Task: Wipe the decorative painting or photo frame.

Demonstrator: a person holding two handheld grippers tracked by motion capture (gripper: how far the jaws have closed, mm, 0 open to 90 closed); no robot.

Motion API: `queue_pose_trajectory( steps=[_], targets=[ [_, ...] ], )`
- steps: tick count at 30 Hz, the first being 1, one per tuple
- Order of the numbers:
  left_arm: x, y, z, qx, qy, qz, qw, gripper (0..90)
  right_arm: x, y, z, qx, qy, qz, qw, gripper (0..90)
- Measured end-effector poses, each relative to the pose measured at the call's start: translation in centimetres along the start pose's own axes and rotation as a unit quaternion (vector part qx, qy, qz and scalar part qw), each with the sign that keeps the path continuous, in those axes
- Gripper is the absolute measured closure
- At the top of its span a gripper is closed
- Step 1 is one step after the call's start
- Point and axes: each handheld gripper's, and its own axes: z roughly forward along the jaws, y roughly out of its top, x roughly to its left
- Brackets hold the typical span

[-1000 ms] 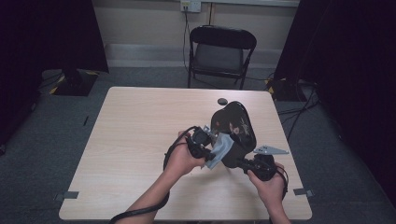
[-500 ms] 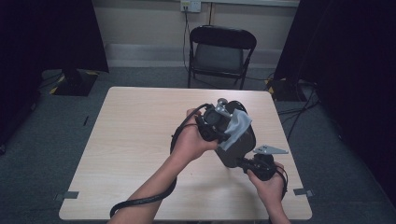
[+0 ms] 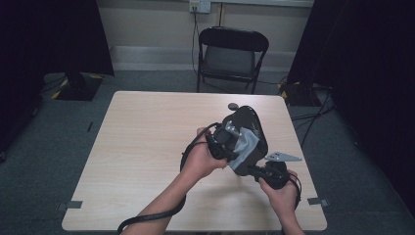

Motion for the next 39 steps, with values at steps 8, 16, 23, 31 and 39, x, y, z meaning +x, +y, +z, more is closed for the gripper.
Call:
queue_pose_trajectory(
  steps=[8,16,23,31,39],
  targets=[
    [0.7,-2.7,2.4,0.019,-0.007,-0.016,0.9997,78.9,0.0,0.0,0.0,0.0,-0.001,0.0,1.0,78.9],
    [1.3,-5.0,4.8,0.04,-0.008,-0.033,0.9986,78.9,0.0,0.0,0.0,0.001,0.0,0.0,1.0,78.8],
    [1.4,-6.7,6.6,0.06,-0.011,-0.046,0.9971,79.0,-0.1,-0.1,0.0,0.002,0.002,0.0,1.0,78.7],
    [1.5,-8.0,7.8,0.077,-0.016,-0.058,0.9952,79.0,-0.1,-0.1,-0.1,0.003,0.004,-0.001,1.0,78.6],
    [1.4,-7.4,6.4,0.067,-0.012,-0.058,0.996,78.9,-0.4,-0.2,-0.3,0.001,0.012,0.006,0.9999,77.3]
  ],
)
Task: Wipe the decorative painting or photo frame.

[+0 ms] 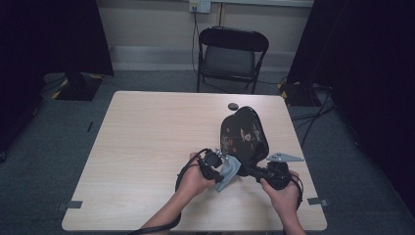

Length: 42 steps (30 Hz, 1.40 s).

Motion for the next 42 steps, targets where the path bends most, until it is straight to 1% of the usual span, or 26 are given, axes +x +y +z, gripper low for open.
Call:
queue_pose_trajectory(
  steps=[1,2,3,4,7,8,9,10,11,12,13,15,16,17,19,21,23,24,25,29,30,31,33,34,38,42],
  targets=[
    [0.0,0.0,0.0,0.0,0.0,0.0,1.0,78.9,0.0,0.0,-0.1,-0.001,0.0,0.001,1.0,77.4],
    [-0.2,0.6,-1.3,-0.009,0.002,0.006,0.9999,78.9,-0.1,0.0,-0.2,0.001,0.0,0.001,1.0,78.0],
    [-0.2,0.6,-1.3,-0.009,0.002,0.006,0.9999,78.9,-0.1,0.0,-0.2,0.001,0.0,0.001,1.0,78.0],
    [-0.3,1.0,-2.0,-0.016,0.006,0.013,0.9998,78.9,-0.1,0.0,-0.2,0.0,0.001,0.001,1.0,78.3],
    [-0.9,2.4,-4.5,-0.042,0.01,0.026,0.9987,78.9,0.0,0.0,-0.2,0.0,-0.001,0.002,1.0,78.7],
    [-1.1,2.8,-5.2,-0.05,0.015,0.03,0.9982,78.9,0.1,0.0,-0.1,-0.001,-0.003,-0.002,1.0,78.8],
    [-1.6,3.7,-6.7,-0.065,0.02,0.04,0.9969,78.9,0.3,0.1,-0.1,-0.003,-0.006,-0.003,1.0,78.9],
    [-1.6,3.7,-6.7,-0.065,0.02,0.04,0.9969,78.9,0.3,0.1,-0.1,-0.003,-0.006,-0.003,1.0,78.9],
    [-1.9,4.3,-7.5,-0.074,0.02,0.044,0.9961,78.9,0.3,0.1,0.0,-0.005,-0.008,-0.005,0.9999,78.9],
    [-2.3,4.9,-8.5,-0.084,0.023,0.053,0.9948,78.8,0.4,0.2,0.1,-0.006,-0.009,-0.004,0.9999,78.9],
    [-2.3,4.9,-8.5,-0.084,0.023,0.053,0.9948,78.8,0.4,0.2,0.1,-0.006,-0.009,-0.004,0.9999,78.9],
    [-2.9,5.9,-9.5,-0.095,0.023,0.064,0.9932,78.8,0.5,0.3,0.2,-0.007,-0.01,-0.004,0.9999,79.0],
    [-3.1,6.1,-9.6,-0.094,0.023,0.067,0.993,78.9,0.5,0.3,0.3,-0.007,-0.01,-0.004,0.9999,79.0],
    [-3.1,6.4,-9.6,-0.092,0.024,0.072,0.9929,78.9,0.5,0.3,0.3,-0.006,-0.01,-0.004,0.9999,78.9],
    [-3.3,6.5,-9.4,-0.09,0.023,0.073,0.993,78.9,0.6,0.3,0.4,-0.007,-0.011,-0.005,0.9999,78.9],
    [-3.3,6.5,-8.8,-0.086,0.022,0.077,0.993,79.0,0.6,0.3,0.4,-0.006,-0.011,-0.006,0.9999,78.9],
    [-3.3,6.3,-8.1,-0.08,0.019,0.075,0.9938,79.0,0.6,0.3,0.4,-0.005,-0.012,-0.006,0.9999,78.9],
    [-3.3,6.1,-7.6,-0.079,0.016,0.071,0.9941,79.0,0.6,0.3,0.4,-0.006,-0.011,-0.005,0.9999,78.9],
    [-3.2,5.9,-7.1,-0.071,0.017,0.072,0.9947,78.9,0.6,0.3,0.4,-0.006,-0.011,-0.005,0.9999,78.9],
    [-2.7,5.0,-5.8,-0.056,0.014,0.066,0.9962,79.0,0.6,0.4,0.4,-0.005,-0.011,-0.007,0.9999,78.9],
    [-2.5,4.6,-5.3,-0.055,0.013,0.062,0.9965,78.9,0.5,0.4,0.4,-0.005,-0.01,-0.005,0.9999,78.8],
    [-2.2,4.2,-4.7,-0.047,0.011,0.056,0.9973,78.9,0.5,0.4,0.4,-0.004,-0.009,-0.006,0.9999,78.8],
    [-2.1,3.9,-4.4,-0.045,0.011,0.052,0.9975,79.0,0.5,0.3,0.4,-0.004,-0.009,-0.007,0.9999,78.8],
    [-1.9,3.3,-3.7,-0.039,0.01,0.049,0.998,79.0,0.5,0.4,0.4,-0.004,-0.009,-0.007,0.9999,78.7],
    [-1.4,2.3,-2.5,-0.027,0.009,0.042,0.9987,79.0,0.6,0.3,0.4,-0.003,-0.009,-0.007,0.9999,78.7],
    [-1.2,1.7,-1.7,-0.02,0.007,0.035,0.9992,79.0,0.5,0.2,0.3,-0.003,-0.008,-0.005,1.0,78.6]
  ],
)
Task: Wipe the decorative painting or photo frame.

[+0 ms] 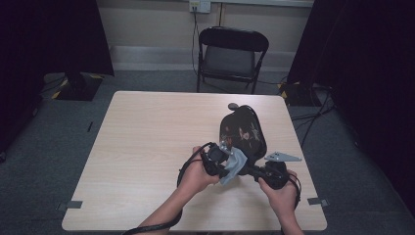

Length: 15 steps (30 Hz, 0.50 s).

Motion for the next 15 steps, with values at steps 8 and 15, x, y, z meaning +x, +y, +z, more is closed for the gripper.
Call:
queue_pose_trajectory(
  steps=[8,15],
  targets=[
    [0.5,-1.3,1.5,0.024,-0.001,-0.008,0.9997,79.1,-0.1,-0.3,-0.6,-0.002,0.002,0.003,1.0,76.6],
    [0.7,-2.0,1.9,0.033,-0.002,-0.014,0.9994,79.1,-0.2,-0.6,-1.3,-0.006,0.002,0.006,1.0,74.8]
  ],
)
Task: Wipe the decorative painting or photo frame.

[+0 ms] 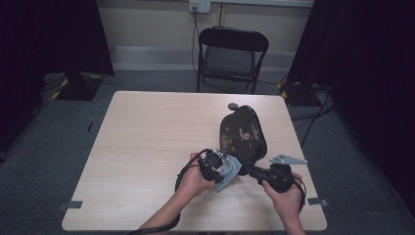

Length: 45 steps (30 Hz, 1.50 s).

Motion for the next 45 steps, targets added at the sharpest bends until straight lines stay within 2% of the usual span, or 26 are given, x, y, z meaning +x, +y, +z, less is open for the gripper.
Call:
queue_pose_trajectory(
  steps=[3,6,9,10,11,12,14,15,16,18,19,20,24,28,40,45],
  targets=[
    [-0.1,0.1,-0.6,-0.008,0.0,0.001,1.0,79.1,-0.1,-0.1,-0.1,-0.001,0.001,0.002,1.0,74.8],
    [-0.4,1.0,-2.5,-0.029,0.001,0.009,0.9995,79.1,-0.2,-0.3,-0.2,0.002,0.003,0.006,1.0,78.6],
    [-0.8,2.1,-4.4,-0.046,0.003,0.02,0.9987,79.1,-0.1,-0.3,-0.1,0.003,0.002,0.003,1.0,78.8],
    [-0.8,2.1,-4.4,-0.046,0.003,0.02,0.9987,79.1,0.0,-0.3,-0.1,0.003,0.002,0.003,1.0,78.8],
    [-1.2,2.9,-5.7,-0.062,0.007,0.027,0.9977,79.1,0.0,-0.3,-0.1,0.003,0.002,0.002,1.0,78.9],
    [-1.2,2.9,-5.7,-0.062,0.007,0.027,0.9977,79.1,0.0,-0.3,-0.1,0.003,0.002,0.002,1.0,78.9],
    [-1.6,3.8,-7.0,-0.074,0.012,0.036,0.9965,79.1,0.0,-0.2,-0.1,0.003,0.001,0.002,1.0,78.9],
    [-2.1,4.8,-8.1,-0.082,0.018,0.046,0.9954,79.1,0.1,-0.2,0.0,0.002,0.0,0.002,1.0,78.9],
    [-2.1,4.8,-8.1,-0.082,0.018,0.046,0.9954,79.1,0.1,-0.2,0.0,0.002,0.0,0.002,1.0,78.9],
    [-2.8,6.0,-9.4,-0.099,0.019,0.06,0.9931,79.1,0.2,-0.2,0.0,0.001,0.0,0.0,1.0,78.9],
    [-2.8,6.0,-9.4,-0.099,0.019,0.06,0.9931,79.1,0.2,-0.2,0.0,0.001,0.0,0.0,1.0,78.9],
    [-3.5,6.6,-10.0,-0.103,0.023,0.072,0.9918,79.1,0.2,-0.2,0.0,0.0,0.001,-0.001,1.0,78.9],
    [-4.1,7.2,-9.8,-0.095,0.021,0.086,0.9915,79.1,0.4,-0.1,0.1,0.001,0.001,-0.003,1.0,79.0],
    [-4.1,7.0,-8.7,-0.088,0.012,0.085,0.9924,79.1,0.4,-0.1,0.2,0.002,0.003,-0.006,1.0,79.0],
    [-3.2,4.4,-5.5,-0.06,0.003,0.067,0.9959,79.1,0.3,-0.1,0.2,0.001,0.004,-0.007,1.0,78.9],
    [-2.6,2.8,-3.7,-0.045,-0.004,0.051,0.9976,79.1,0.4,-0.1,0.2,0.001,0.006,-0.008,1.0,78.9]
  ],
)
